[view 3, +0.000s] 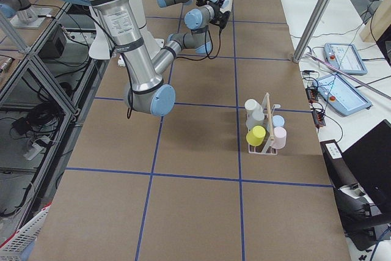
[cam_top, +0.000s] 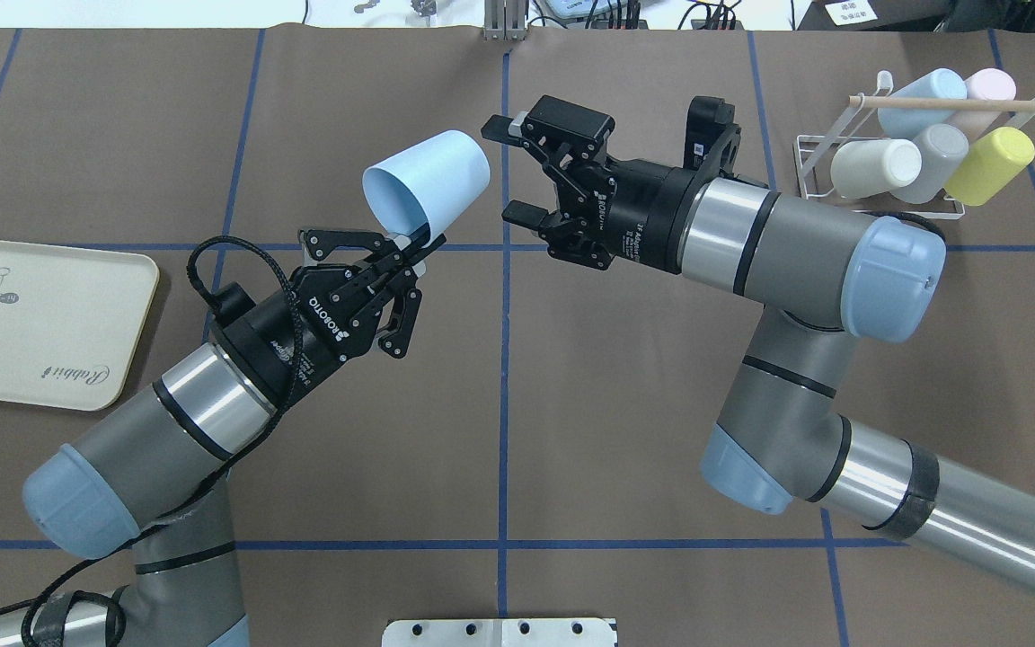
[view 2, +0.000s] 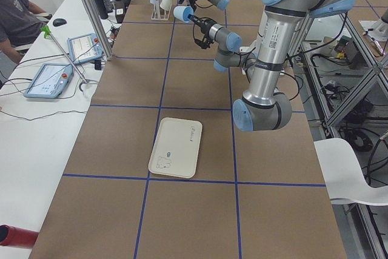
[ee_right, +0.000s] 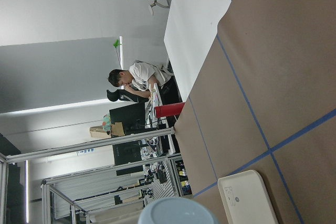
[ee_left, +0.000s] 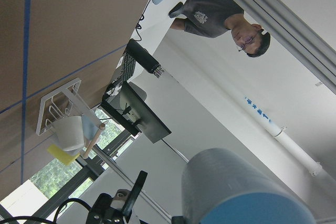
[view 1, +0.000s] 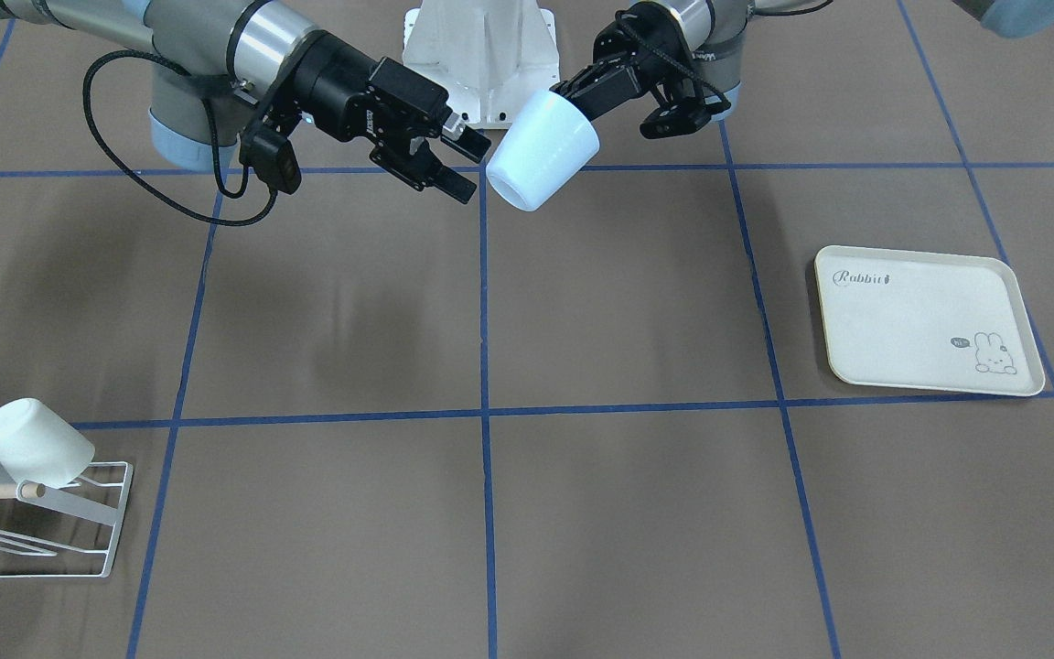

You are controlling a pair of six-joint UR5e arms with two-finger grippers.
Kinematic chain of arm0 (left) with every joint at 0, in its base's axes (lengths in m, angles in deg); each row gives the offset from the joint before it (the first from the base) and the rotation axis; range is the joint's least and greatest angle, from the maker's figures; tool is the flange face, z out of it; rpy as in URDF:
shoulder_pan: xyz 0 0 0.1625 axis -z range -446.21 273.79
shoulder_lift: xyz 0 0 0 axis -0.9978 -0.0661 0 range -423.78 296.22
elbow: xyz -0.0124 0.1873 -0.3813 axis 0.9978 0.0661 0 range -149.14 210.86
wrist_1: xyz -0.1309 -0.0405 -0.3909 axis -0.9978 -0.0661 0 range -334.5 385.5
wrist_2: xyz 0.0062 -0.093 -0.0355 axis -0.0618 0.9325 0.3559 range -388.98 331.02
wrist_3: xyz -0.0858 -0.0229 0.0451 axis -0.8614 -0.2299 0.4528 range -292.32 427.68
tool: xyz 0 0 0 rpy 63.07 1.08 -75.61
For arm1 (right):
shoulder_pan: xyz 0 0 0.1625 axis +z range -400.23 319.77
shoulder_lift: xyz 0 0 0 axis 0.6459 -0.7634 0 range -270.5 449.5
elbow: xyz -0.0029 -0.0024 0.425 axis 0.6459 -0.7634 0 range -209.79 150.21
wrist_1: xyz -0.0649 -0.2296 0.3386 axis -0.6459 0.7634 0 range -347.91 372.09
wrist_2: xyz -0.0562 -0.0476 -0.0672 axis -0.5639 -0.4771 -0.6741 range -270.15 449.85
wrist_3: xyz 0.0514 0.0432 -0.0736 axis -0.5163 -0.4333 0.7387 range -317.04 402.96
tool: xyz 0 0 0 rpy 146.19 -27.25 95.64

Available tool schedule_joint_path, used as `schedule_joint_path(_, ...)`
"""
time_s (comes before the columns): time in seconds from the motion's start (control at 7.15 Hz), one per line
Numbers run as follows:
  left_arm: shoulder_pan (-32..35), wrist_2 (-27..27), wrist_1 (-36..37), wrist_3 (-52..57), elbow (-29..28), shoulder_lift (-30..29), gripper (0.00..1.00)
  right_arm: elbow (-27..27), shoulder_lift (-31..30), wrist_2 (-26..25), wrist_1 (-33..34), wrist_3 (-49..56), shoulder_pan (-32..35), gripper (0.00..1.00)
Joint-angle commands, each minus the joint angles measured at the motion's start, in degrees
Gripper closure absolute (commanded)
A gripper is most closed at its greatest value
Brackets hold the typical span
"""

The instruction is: Transfer IKEA cup to right arm and place on rack

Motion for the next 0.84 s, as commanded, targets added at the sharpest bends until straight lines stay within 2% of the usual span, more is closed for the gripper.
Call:
schedule_joint_path(0.0,-0.14,-0.47,0.07,0.06,-0.38,-1.03,1.00,-0.57,0.01,-0.38,-0.34,-0.08,-0.30,0.00)
schedule_joint_path(0.7,-0.31,-0.48,0.07,0.06,-2.57,-2.26,1.00,-0.66,0.01,-0.38,-0.43,-0.08,-0.74,0.00)
